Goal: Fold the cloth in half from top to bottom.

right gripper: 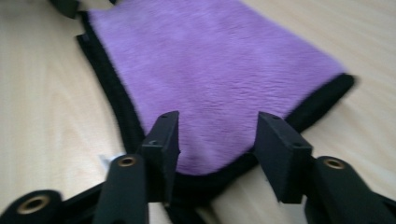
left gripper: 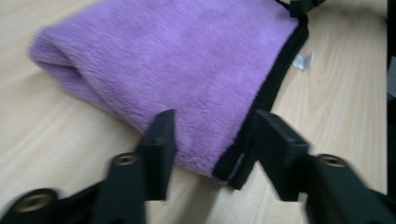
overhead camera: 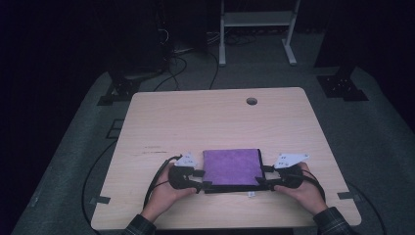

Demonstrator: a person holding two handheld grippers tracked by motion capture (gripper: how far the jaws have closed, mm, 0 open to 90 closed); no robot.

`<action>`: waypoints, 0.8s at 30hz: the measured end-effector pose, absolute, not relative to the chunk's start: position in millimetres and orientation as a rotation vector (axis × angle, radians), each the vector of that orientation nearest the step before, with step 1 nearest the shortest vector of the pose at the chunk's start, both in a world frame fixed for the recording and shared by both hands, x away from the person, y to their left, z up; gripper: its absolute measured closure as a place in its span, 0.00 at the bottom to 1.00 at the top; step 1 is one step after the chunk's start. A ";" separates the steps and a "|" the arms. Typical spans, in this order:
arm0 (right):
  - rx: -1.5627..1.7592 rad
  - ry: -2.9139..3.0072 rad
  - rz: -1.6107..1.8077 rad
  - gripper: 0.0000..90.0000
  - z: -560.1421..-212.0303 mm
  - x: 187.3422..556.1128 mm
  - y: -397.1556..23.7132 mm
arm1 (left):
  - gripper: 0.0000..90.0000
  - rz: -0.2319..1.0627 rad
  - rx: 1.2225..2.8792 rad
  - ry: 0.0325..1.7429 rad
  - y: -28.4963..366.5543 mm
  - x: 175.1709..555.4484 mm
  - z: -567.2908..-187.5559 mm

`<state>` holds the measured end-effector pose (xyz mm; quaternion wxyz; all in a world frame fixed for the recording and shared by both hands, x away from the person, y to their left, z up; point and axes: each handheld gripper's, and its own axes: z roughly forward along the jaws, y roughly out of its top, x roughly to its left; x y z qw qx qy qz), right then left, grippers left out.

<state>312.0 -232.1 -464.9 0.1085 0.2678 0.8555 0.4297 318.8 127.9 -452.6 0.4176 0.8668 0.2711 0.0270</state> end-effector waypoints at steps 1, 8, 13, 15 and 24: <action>0.799 2.504 1.266 0.51 -464.6 312.7 -234.0 | 0.44 0.088 2.169 0.696 129.9 320.5 -451.5; 0.923 2.348 1.269 0.36 -458.5 319.4 -255.3 | 0.21 0.238 2.144 0.749 151.9 324.6 -447.9; 1.015 2.270 1.217 0.32 -458.6 318.6 -271.2 | 0.15 0.296 2.152 0.800 178.2 322.0 -448.5; 1.057 2.255 1.200 0.32 -460.6 315.7 -280.0 | 0.13 0.301 2.166 0.824 190.1 319.9 -451.4; 1.230 2.234 1.094 0.26 -475.0 301.3 -313.9 | 0.07 0.326 2.235 0.942 236.5 305.1 -469.3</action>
